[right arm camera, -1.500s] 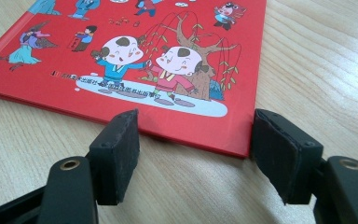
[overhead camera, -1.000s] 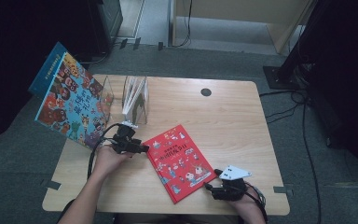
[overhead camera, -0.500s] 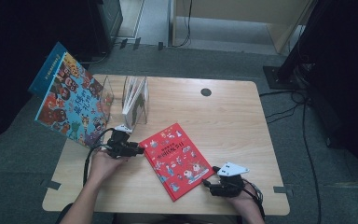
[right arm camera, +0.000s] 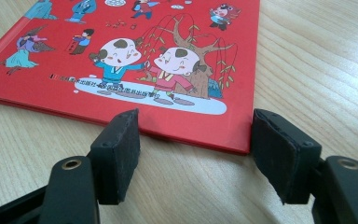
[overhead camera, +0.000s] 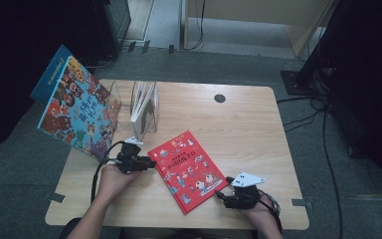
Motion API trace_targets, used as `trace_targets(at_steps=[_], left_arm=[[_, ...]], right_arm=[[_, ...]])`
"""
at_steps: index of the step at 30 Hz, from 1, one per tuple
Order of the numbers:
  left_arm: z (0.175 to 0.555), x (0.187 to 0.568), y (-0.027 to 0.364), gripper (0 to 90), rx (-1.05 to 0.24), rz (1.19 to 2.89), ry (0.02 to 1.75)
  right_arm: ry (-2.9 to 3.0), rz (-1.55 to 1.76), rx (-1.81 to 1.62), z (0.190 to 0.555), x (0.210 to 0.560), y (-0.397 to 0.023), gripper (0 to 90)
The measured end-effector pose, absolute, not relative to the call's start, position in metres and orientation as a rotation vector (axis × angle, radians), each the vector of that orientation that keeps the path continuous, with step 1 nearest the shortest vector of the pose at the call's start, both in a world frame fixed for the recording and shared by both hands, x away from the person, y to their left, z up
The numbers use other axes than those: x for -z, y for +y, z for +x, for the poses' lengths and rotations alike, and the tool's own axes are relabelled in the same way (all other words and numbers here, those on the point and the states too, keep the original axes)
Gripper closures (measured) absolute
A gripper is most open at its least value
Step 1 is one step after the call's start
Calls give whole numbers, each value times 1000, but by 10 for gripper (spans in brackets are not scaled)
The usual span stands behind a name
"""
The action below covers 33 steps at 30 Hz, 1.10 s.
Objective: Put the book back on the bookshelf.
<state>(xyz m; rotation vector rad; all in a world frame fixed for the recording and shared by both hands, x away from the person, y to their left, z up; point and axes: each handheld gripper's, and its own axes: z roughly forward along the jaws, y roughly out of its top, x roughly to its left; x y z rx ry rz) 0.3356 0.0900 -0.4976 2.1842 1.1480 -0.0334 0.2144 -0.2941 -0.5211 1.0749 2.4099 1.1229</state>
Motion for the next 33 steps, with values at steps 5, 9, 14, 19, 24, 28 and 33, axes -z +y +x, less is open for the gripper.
trace_targets(at_steps=[5,9,14,19,24,28,33], left_arm=[[340,500,87,700,48,2145,1165],[342,500,79,707,40,2161,1144],[348,501,75,729,48,2136,1162],[353,502,70,744,18,2122,1162],[358,504,64,773,7,2120,1158],[362,504,58,781,10,2115,1169],[363,504,55,780,25,2105,1172]], right_arm=[[2408,1075,-1127,215,522,-294,333],[2402,1080,-1129,215,522,-292,327],[2398,1074,-1134,216,522,-292,318],[2399,1082,-1127,218,522,-291,308],[2394,1090,-1140,220,523,-289,292],[2393,1086,-1140,221,523,-287,276],[2395,1091,-1150,225,523,-285,253]])
